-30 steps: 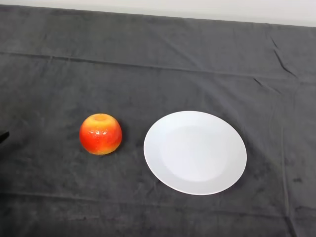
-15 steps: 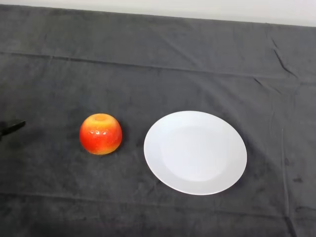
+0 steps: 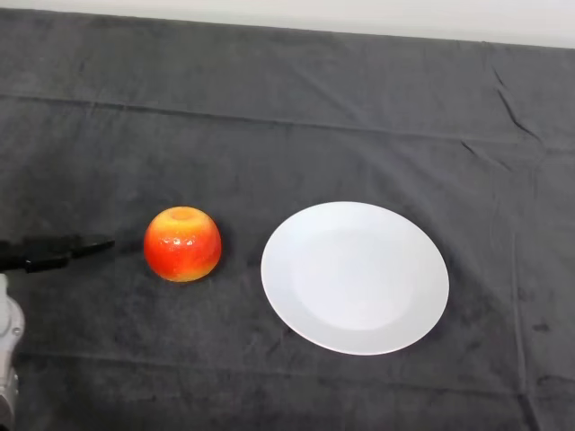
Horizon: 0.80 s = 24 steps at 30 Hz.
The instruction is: Move the apple to the plate
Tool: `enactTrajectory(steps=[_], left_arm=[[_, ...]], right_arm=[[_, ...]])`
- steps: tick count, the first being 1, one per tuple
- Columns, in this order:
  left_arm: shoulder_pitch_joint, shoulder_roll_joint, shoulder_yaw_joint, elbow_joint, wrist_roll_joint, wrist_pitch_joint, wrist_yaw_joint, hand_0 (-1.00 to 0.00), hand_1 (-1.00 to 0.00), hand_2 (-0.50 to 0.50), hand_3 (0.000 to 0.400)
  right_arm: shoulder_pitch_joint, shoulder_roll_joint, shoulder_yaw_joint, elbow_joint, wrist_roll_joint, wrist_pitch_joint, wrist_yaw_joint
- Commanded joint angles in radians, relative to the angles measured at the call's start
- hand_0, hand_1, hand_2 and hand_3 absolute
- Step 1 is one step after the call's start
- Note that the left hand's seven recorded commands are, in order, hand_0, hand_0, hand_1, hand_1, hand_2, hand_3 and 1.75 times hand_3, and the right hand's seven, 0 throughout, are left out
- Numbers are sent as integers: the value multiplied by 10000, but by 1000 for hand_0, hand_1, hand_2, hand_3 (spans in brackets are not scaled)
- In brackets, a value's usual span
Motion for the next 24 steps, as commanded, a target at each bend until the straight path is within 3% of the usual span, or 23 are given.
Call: enactTrajectory(steps=[1, 24], left_arm=[[-95, -205, -210, -542, 182, -273, -124, 0, 0, 0, 0], [497, -862, -1634, -1600, 281, 274, -877, 0, 0, 0, 0]], right_arm=[[1112, 1510, -118, 801, 138, 604, -121], [1113, 1515, -95, 786, 163, 616, -117]])
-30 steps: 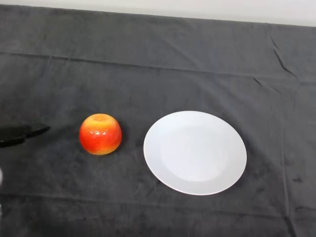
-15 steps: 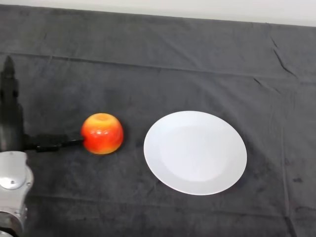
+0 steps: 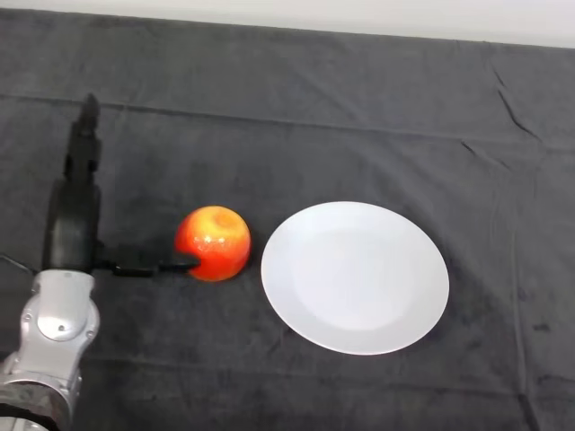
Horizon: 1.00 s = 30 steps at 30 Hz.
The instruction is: Move the apple to the plate
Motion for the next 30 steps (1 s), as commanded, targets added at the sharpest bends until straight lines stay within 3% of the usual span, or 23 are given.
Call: enactTrajectory(steps=[1, 30], left_arm=[[347, -157, -295, -464, -52, 139, -146, 0, 0, 0, 0], [-598, -563, -1913, 695, -303, 740, -655, 0, 0, 0, 0]], right_arm=[[1114, 1519, -99, 791, 161, 607, -105], [1111, 1520, -75, 793, 192, 607, -98]])
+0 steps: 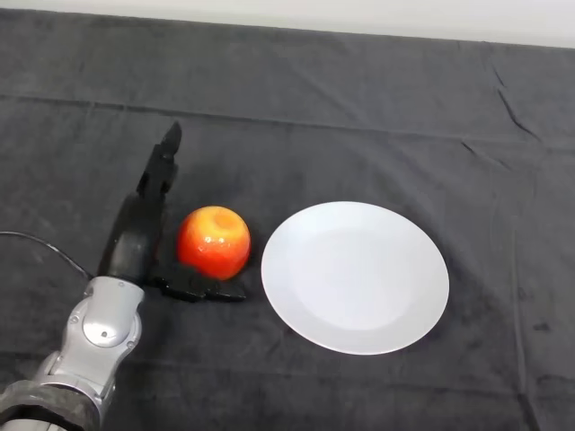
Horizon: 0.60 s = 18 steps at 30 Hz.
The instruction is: Move the apple to the plate
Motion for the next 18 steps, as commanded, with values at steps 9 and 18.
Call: enactTrajectory(steps=[9, 18], left_arm=[[-869, 92, -392, 1057, -83, 227, -354, -196, 0, -98, 78], [-1236, 152, -466, 1456, 88, 486, -259, -1000, -1000, 0, 400]], right_arm=[[1118, 1519, -101, 801, 174, 597, -91], [1117, 1518, -103, 806, 174, 593, -89]])
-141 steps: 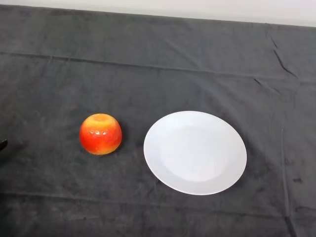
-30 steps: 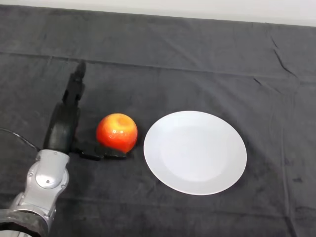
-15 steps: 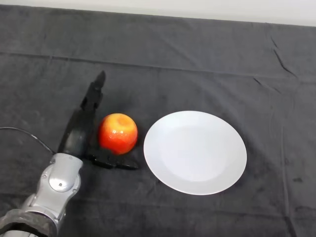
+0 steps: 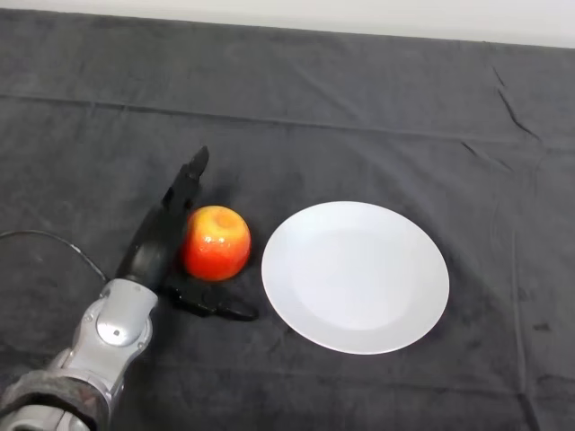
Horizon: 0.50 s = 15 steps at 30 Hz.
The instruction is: Move the apple to the plate
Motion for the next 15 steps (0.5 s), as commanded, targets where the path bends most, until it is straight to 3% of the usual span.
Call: enactTrajectory(steps=[1, 15], left_arm=[[-680, 172, -296, 478, 168, 213, 3, -1000, -1000, 0, 400], [-1460, 285, -229, -20, 342, 459, 155, -1000, -1000, 0, 400]], right_arm=[[1119, 1521, -107, 807, 172, 592, -83], [1118, 1519, -111, 811, 169, 588, -83]])
